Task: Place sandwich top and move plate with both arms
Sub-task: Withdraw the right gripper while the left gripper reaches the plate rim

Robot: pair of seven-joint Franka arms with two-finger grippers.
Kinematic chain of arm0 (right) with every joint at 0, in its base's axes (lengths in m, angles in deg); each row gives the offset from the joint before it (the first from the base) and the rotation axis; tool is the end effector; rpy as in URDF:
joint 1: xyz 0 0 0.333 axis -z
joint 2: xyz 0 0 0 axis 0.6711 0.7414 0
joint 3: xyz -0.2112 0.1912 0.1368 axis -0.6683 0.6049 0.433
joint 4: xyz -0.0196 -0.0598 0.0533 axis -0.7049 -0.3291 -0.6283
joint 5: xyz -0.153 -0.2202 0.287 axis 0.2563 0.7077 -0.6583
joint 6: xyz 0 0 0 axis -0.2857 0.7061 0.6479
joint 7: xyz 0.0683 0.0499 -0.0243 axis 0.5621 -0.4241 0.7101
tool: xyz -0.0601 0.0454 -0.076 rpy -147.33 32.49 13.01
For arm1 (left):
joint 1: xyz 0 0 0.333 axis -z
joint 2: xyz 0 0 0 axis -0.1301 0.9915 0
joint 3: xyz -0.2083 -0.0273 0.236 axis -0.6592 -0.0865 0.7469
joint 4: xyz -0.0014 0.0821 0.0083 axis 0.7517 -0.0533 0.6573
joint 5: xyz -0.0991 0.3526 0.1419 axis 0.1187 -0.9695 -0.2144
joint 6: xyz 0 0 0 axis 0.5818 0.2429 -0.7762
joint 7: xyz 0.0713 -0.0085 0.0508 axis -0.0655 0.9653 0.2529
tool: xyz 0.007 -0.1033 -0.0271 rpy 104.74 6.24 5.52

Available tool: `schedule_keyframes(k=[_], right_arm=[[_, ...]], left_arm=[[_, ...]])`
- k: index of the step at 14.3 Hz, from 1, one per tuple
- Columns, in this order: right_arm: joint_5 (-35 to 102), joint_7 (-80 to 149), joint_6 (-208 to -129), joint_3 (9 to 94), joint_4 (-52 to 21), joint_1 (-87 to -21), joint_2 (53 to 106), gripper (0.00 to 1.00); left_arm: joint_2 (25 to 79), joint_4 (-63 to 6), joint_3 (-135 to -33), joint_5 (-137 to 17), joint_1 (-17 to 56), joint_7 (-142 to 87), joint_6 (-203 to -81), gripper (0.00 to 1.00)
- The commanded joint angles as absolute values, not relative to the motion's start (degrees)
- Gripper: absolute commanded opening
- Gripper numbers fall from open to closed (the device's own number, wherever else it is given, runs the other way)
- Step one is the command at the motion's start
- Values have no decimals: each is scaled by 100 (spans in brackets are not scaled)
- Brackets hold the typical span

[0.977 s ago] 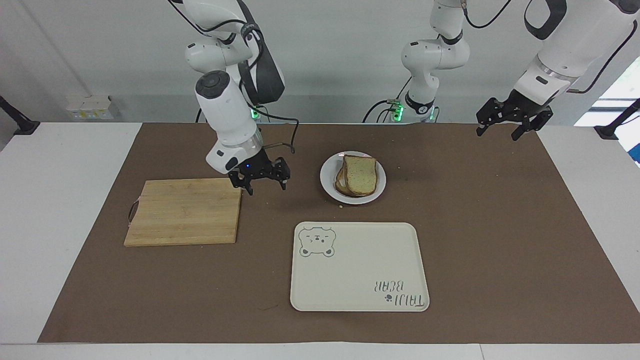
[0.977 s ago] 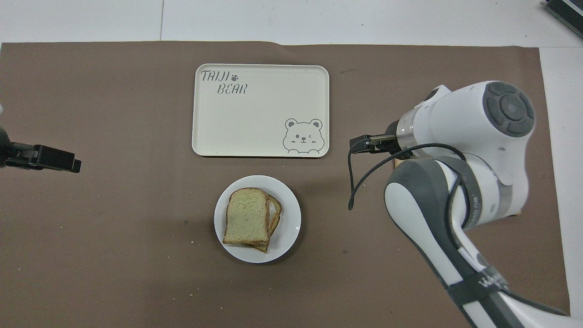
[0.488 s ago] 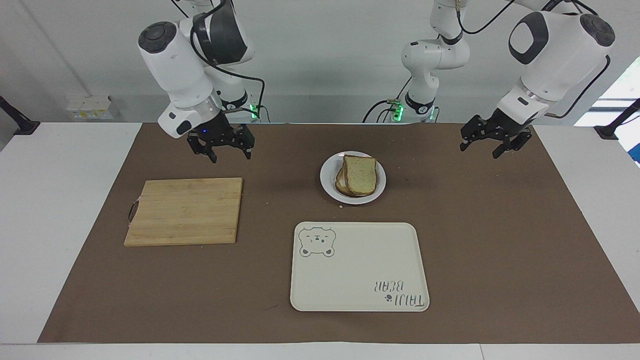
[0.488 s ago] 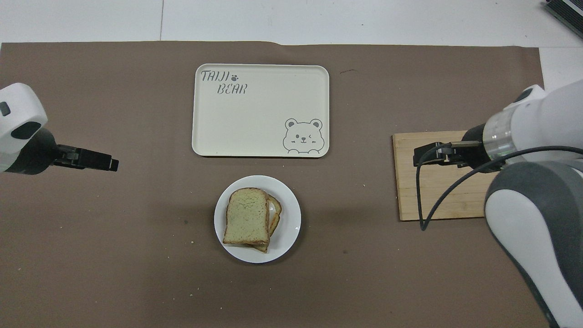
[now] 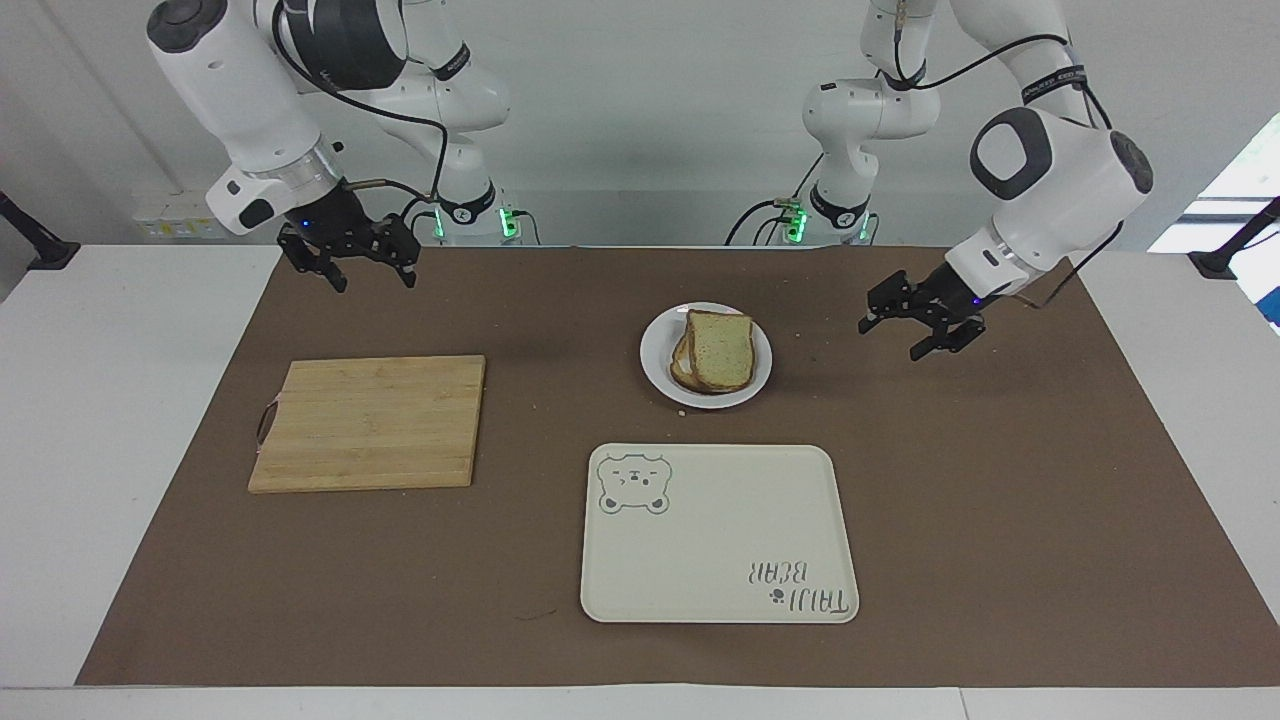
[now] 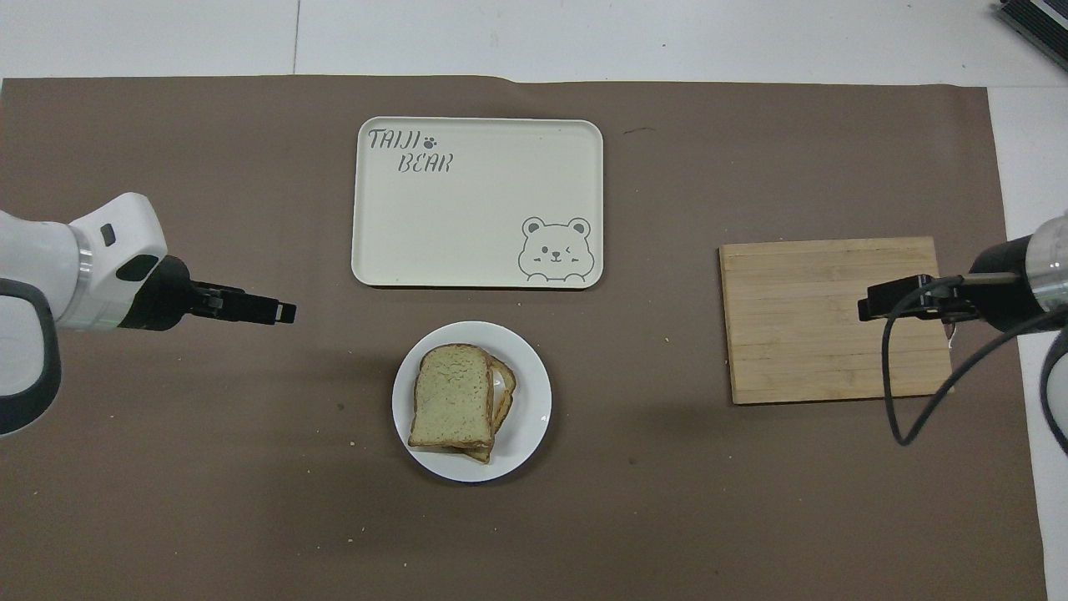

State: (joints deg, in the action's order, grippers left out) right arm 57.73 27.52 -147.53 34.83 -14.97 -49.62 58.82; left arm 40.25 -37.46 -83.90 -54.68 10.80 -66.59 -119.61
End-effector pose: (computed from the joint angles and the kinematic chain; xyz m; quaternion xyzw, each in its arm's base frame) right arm 0.5284 -0.0102 0.5753 -0.9978 0.0152 0.0142 0.0627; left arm 0.5373 -0.0850 0.4471 0.9632 -0.1316 0.0250 0.2331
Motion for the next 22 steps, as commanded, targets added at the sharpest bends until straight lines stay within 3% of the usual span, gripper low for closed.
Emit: schedule_keyframes(k=[1, 5, 8, 13, 16, 18, 19, 20, 22], right_arm=[[5901, 3026, -14469, 3513, -1393, -4725, 5784, 100], [6077, 3017, -14003, 3531, -603, -4611, 5828, 100], [6024, 2790, -13976, 3566, -312, -4646, 5854, 100], [6085, 2393, -13799, 3601, -205, -4637, 5785, 100], [6094, 2419, -13852, 3593, -258, -4663, 5784, 100], [6234, 2673, -13783, 3593, -215, -4663, 5784, 100], [6426, 2735, -13756, 3610, -197, -4707, 5784, 100], [6698, 2771, -13625, 3645, -153, -4707, 5784, 100], [6754, 3094, -13466, 3593, 118, -4690, 5836, 100]], left_arm=[[4132, -4464, -8310, -4924, 1616, -6990, -12926, 100], [4448, -4834, -8310, -4388, 1959, -7113, -13252, 100], [4449, -5168, -8310, -4010, 2030, -7577, -13403, 84], [4299, -5696, -8318, -3130, 2048, -8282, -13289, 73], [4290, -6038, -8318, -2482, 2118, -8929, -13280, 57], [4325, -6180, -8318, -2006, 2118, -9397, -13166, 36], [4334, -6189, -8318, -1926, 2118, -9407, -13148, 22], [4334, -6180, -8310, -1873, 2110, -9416, -13061, 0], [4343, -6110, -8283, -1855, 2022, -9408, -12736, 0]])
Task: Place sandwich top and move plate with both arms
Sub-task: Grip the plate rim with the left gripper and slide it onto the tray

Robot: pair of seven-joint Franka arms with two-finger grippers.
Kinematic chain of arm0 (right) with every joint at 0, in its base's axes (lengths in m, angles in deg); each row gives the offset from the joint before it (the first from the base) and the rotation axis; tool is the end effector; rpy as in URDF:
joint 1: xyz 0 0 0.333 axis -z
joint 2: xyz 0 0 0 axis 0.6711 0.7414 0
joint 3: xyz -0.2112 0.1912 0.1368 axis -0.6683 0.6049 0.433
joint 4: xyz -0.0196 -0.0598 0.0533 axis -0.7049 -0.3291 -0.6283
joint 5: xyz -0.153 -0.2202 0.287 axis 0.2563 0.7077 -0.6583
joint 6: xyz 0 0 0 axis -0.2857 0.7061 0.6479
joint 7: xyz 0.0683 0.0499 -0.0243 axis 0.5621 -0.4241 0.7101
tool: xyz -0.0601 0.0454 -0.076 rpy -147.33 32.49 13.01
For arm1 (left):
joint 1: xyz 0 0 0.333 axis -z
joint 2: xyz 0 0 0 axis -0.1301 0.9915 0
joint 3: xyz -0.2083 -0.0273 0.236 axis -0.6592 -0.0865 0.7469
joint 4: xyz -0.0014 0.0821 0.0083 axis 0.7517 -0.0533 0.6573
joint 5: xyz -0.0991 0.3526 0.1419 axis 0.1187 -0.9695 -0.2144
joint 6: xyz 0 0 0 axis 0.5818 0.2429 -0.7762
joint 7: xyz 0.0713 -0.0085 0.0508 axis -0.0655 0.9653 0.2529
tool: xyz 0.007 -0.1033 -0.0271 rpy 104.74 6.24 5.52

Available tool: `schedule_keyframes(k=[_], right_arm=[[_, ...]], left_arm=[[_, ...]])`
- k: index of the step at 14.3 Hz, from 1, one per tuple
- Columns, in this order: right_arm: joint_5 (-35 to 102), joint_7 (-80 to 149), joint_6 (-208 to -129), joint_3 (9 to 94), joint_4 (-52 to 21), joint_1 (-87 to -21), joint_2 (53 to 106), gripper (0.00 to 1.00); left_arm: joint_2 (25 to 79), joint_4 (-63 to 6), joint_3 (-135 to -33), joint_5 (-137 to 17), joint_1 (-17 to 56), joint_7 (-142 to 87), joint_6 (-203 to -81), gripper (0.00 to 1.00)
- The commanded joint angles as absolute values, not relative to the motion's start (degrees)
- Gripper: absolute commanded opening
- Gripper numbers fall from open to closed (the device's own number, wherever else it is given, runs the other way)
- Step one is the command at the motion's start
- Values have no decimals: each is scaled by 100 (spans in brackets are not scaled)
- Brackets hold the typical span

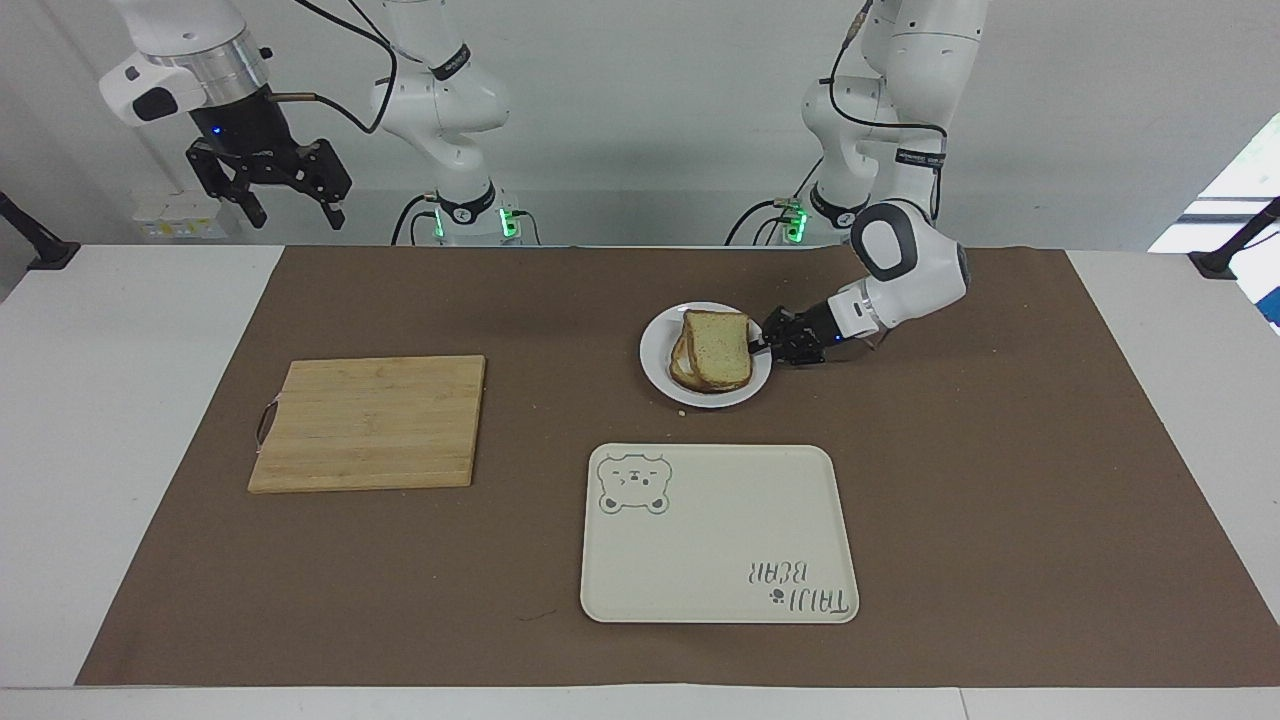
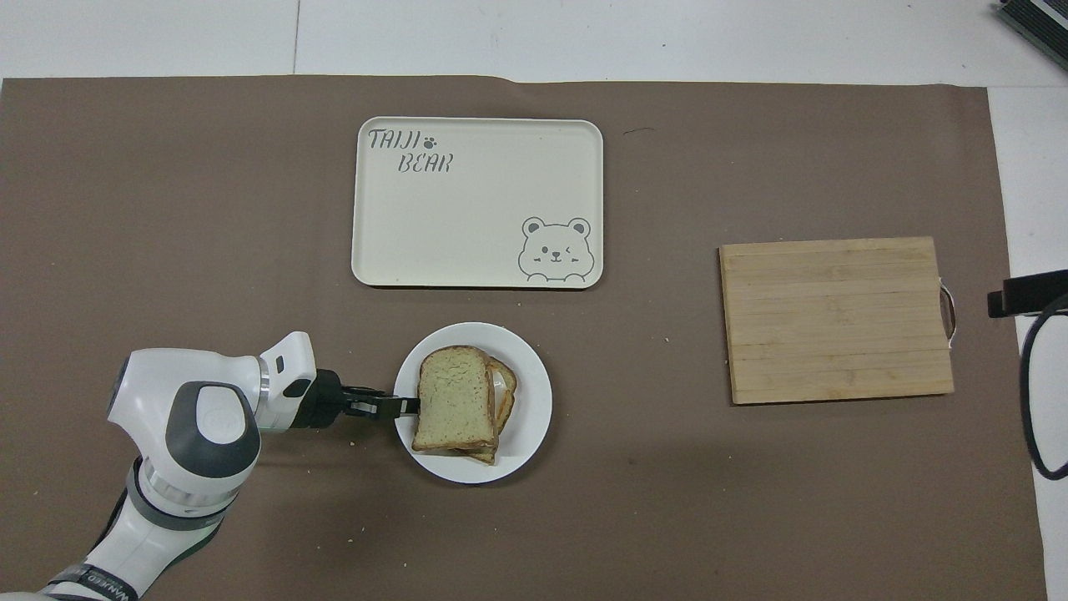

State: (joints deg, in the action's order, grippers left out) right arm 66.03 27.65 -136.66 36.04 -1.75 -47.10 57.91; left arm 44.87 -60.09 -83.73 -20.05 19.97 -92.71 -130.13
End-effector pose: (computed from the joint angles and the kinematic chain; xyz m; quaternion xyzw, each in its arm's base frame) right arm 0.5091 -0.0375 0.6752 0.9997 -0.0206 0.0125 0.0099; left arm 0.4338 -0.1474 0.2622 0.9080 -0.1207 -0.0136 0.4009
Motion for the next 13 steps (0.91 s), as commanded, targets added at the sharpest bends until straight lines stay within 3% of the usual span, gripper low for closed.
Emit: schedule_keyframes(k=[1, 6, 13], right_arm=[[6736, 3175, -13570, 3584, 85, -4690, 5811, 100], [6727, 3184, -13519, 3575, -204, -4646, 5627, 100], [6727, 3554, -13510, 3373, -426, -4488, 5459, 100]], left_arm=[[4352, -6101, -8283, -1855, 2004, -9399, -12717, 0], [4554, -5584, -8283, -1855, 1451, -9355, -12050, 0], [5703, -3363, -8283, -1916, 1169, -7802, -11171, 0]])
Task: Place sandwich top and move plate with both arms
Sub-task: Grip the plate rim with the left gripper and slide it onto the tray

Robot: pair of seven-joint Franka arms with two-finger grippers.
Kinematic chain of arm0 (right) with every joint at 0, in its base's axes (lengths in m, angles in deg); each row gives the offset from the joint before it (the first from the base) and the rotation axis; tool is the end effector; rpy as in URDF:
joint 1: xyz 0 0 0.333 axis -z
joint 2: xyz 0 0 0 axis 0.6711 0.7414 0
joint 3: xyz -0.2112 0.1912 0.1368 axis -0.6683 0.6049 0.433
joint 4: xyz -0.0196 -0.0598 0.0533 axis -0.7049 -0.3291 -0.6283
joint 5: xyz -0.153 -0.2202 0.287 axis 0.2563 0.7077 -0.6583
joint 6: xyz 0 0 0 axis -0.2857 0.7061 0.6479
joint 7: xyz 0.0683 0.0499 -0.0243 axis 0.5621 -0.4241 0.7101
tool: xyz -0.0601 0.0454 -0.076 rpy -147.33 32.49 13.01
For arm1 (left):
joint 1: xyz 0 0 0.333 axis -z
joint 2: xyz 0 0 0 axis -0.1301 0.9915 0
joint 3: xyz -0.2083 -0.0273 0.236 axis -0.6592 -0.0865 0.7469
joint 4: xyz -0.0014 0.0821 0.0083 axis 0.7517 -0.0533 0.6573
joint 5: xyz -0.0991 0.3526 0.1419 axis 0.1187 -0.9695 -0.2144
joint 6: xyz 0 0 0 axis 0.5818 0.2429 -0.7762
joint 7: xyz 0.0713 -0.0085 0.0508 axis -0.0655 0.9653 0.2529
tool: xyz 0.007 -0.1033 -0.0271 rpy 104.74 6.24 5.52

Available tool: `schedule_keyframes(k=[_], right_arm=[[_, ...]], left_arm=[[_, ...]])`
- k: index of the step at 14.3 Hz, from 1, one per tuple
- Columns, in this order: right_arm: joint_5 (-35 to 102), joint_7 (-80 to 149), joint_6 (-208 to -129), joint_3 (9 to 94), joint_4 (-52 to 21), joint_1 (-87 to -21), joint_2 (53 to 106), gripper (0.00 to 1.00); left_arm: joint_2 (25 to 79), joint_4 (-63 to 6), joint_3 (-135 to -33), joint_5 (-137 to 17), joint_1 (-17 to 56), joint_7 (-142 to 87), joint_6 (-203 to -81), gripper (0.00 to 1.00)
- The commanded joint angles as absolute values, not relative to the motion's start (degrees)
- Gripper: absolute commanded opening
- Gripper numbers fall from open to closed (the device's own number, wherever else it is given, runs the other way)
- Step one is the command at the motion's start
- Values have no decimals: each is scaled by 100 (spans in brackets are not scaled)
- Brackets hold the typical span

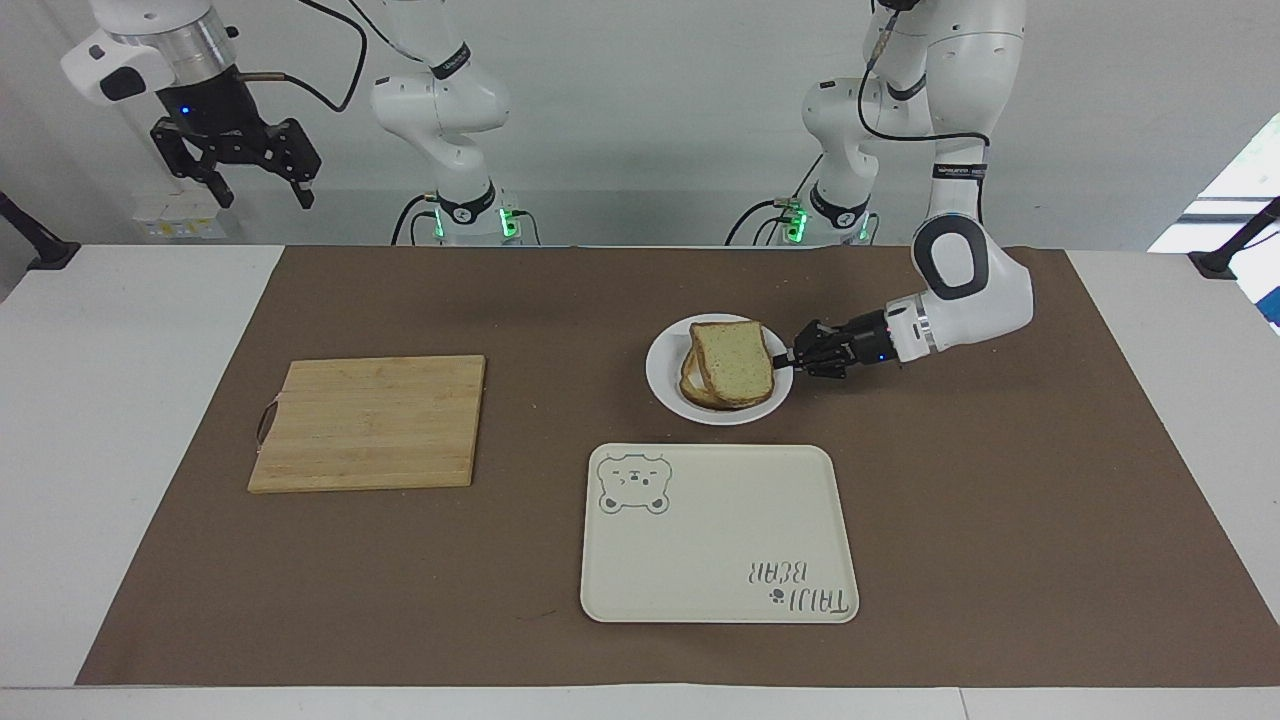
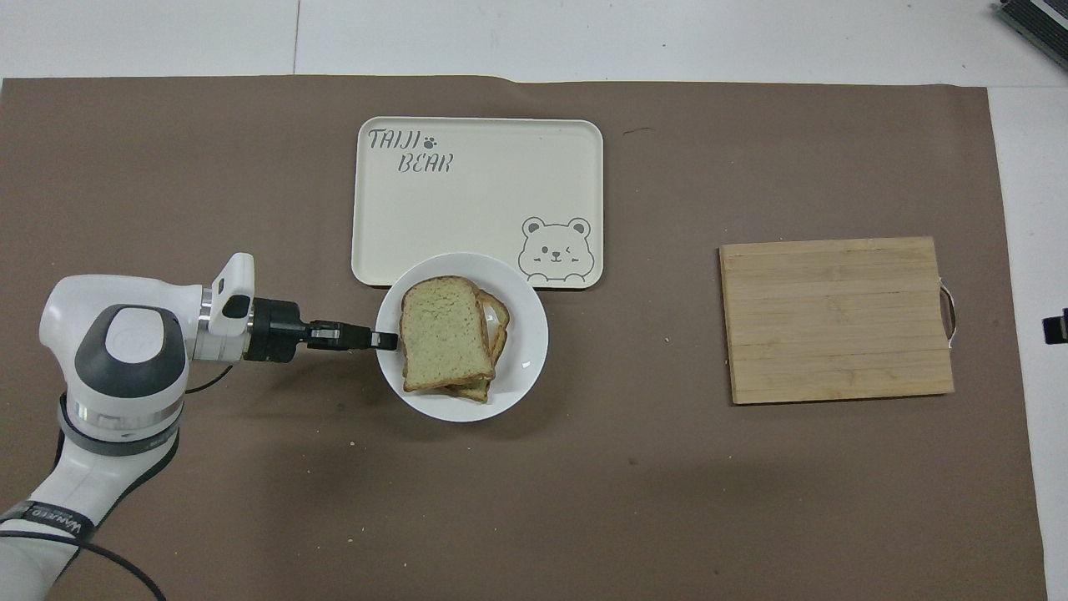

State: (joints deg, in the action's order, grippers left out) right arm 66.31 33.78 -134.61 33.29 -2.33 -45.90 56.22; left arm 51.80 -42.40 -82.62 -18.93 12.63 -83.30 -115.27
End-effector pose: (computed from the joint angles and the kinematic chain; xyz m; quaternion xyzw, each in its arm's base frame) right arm 0.4917 -0.0748 0.6813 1.0000 -0.0018 0.0031 0.0069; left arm 0.5302 -0.1217 0.3212 0.8705 -0.0556 -0.0204 0.4886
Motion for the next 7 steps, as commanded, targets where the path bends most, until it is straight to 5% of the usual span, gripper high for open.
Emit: schedule_keyframes(k=[1, 7], right_arm=[[6727, 3527, -13510, 3390, -390, -4496, 5485, 100], [6718, 3492, -13527, 3452, -285, -4549, 5626, 100]], left_arm=[[5940, -2898, -8283, -1942, 1152, -7408, -11057, 0], [6943, -1532, -8327, -1951, 1125, -6516, -11055, 0]])
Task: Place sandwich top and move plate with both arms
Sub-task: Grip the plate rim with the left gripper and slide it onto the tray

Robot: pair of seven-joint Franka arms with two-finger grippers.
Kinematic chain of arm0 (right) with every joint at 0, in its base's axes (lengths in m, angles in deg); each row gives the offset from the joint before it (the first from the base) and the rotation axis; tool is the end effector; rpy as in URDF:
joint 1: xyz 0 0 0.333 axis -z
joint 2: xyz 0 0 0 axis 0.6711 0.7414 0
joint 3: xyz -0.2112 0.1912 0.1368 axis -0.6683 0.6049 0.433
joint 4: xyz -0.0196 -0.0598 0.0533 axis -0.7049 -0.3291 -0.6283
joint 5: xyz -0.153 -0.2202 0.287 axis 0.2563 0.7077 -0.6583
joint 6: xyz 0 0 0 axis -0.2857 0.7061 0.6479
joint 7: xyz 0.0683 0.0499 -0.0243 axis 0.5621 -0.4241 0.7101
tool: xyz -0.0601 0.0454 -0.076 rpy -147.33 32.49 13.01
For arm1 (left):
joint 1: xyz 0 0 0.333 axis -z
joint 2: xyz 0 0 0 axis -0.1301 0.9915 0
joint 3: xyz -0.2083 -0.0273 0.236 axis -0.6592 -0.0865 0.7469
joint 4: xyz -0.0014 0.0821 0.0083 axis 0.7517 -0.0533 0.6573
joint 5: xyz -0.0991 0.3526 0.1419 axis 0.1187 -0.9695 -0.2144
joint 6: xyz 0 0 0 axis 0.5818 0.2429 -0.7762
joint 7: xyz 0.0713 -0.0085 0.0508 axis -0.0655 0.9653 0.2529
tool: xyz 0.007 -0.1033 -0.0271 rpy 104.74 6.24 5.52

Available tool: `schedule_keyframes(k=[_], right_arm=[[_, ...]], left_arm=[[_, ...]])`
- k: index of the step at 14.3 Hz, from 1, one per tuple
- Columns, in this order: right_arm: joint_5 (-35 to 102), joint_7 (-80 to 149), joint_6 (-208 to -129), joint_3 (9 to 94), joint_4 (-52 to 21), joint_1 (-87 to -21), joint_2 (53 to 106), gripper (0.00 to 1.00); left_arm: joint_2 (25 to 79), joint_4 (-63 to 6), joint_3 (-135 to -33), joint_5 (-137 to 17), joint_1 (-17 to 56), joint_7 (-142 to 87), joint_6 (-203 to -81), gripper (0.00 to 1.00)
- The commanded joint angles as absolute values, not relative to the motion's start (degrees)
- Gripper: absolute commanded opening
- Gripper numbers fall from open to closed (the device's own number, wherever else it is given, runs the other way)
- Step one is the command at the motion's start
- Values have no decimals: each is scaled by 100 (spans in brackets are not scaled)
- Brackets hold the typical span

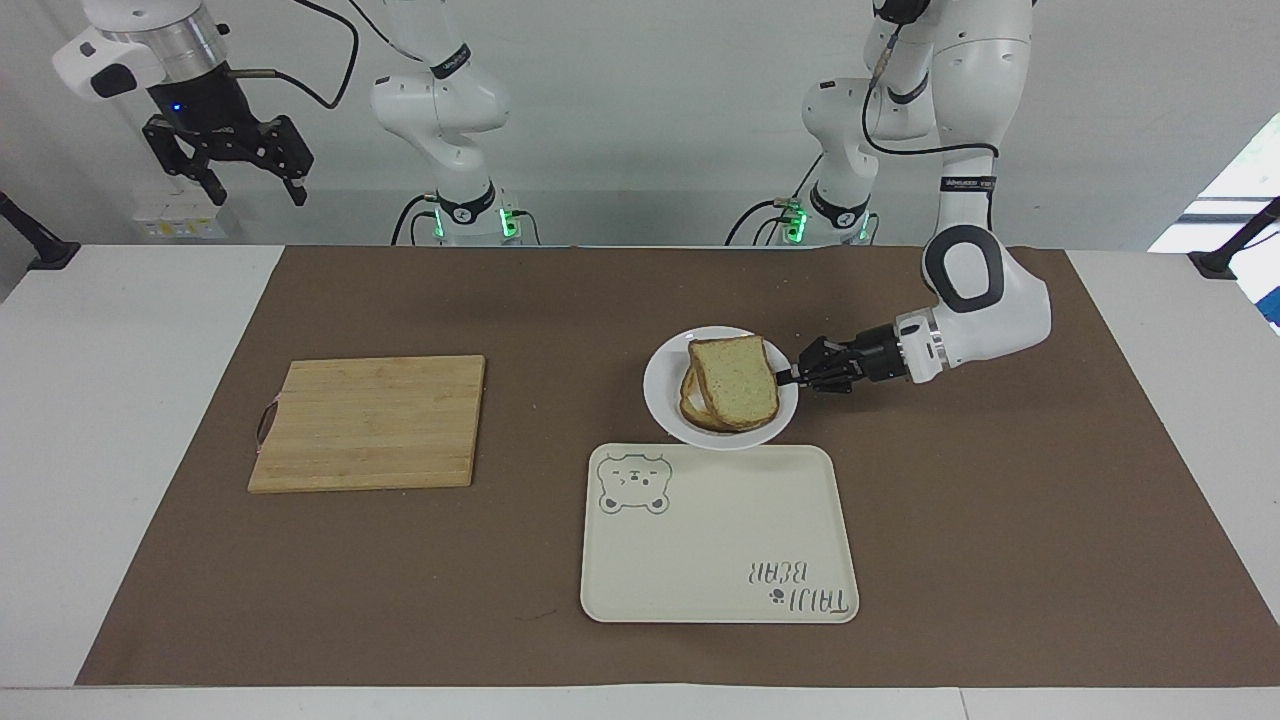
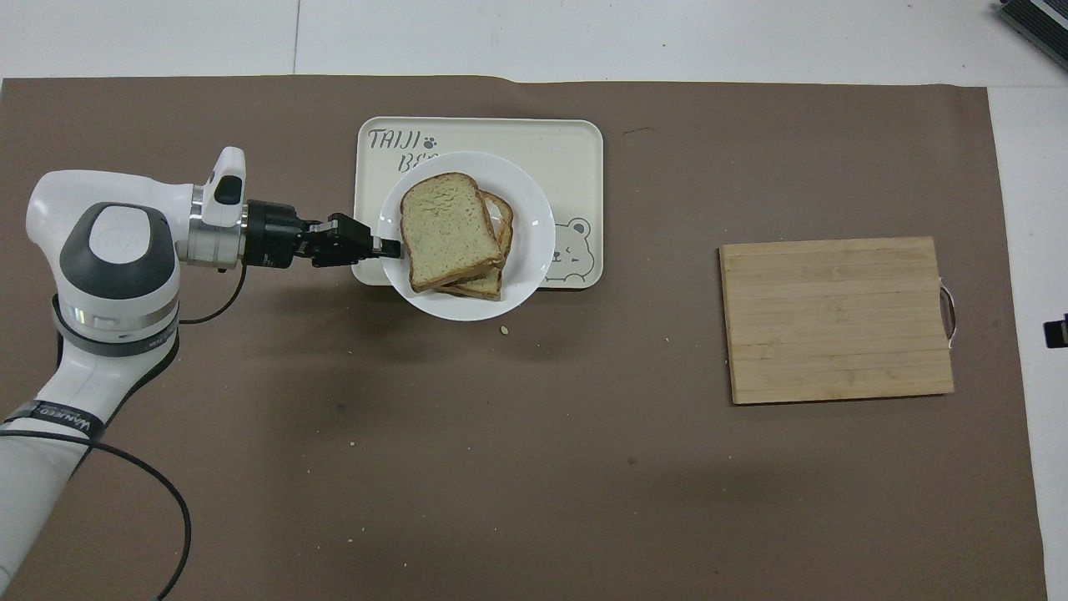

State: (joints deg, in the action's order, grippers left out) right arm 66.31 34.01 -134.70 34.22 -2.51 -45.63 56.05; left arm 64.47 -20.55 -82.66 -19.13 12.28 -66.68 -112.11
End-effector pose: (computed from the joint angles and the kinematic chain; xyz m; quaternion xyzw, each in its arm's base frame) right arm 0.4916 -0.0685 0.6817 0.9999 0.0059 0.0039 0.0078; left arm 0.6308 -0.1343 0.3526 0.8626 0.0217 -0.0423 0.5036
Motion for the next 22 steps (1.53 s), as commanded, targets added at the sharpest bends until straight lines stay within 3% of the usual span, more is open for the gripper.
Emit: schedule_keyframes(k=[1, 7, 14, 15, 16, 22], right_arm=[[6710, 3492, -13527, 3452, -285, -4558, 5626, 100], [6613, 3177, -13773, 3505, -337, -4680, 5565, 100], [6613, 3096, -13941, 3522, -381, -4699, 5573, 100], [6613, 3096, -13940, 3514, -373, -4699, 5573, 100], [6613, 3096, -13940, 3513, -373, -4690, 5573, 100], [6613, 3096, -13940, 3513, -373, -4690, 5573, 100]], left_arm=[[7154, -1252, -8318, -1960, 1143, -6516, -11091, 0], [7928, -635, -8292, -2101, 1195, -6516, -11495, 0], [8237, -520, -8309, -2277, 1310, -6542, -11865, 0], [8228, -520, -8310, -2277, 1301, -6542, -11839, 16], [8228, -529, -8310, -2277, 1301, -6577, -11856, 99], [7588, -555, -8239, -2767, 1239, -6508, -11812, 100]])
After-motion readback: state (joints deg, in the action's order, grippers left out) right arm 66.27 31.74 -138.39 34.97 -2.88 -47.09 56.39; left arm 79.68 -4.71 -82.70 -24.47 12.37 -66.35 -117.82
